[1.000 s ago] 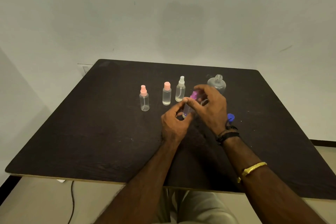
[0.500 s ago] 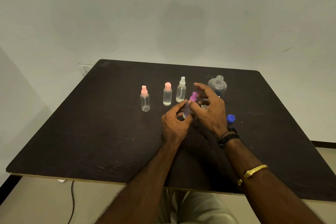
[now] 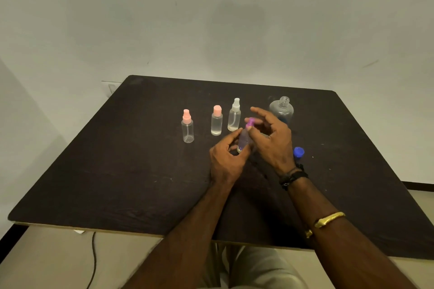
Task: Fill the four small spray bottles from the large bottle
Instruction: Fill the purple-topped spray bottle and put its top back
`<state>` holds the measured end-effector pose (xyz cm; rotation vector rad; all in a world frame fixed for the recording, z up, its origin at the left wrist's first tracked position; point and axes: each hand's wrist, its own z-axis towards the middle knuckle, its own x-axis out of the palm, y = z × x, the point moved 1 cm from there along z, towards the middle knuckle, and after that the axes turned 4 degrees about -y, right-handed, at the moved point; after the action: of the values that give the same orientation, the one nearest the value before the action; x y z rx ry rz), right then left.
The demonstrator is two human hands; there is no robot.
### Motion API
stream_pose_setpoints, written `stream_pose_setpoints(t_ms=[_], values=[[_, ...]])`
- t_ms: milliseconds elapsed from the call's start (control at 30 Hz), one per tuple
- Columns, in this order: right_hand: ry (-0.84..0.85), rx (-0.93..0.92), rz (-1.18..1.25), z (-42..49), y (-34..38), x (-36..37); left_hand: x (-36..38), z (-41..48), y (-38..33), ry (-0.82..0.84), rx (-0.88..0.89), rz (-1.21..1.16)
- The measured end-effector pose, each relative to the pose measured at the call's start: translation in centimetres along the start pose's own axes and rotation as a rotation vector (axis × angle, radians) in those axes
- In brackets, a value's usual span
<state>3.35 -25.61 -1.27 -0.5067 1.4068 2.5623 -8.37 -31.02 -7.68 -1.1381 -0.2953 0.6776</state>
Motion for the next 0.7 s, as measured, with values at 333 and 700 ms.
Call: stream_pose_setpoints(t_ms=[333,700], values=[[0.078,0.025,-0.113,0.1,-0.5,0.4,0.1,0.0,-0.2,-0.020,0.006,-0.012],[-0.025,0.093,-0.254,0.0,-0.1,1.2,0.3,0.2,0.3,-0.016,0.015,0.039]])
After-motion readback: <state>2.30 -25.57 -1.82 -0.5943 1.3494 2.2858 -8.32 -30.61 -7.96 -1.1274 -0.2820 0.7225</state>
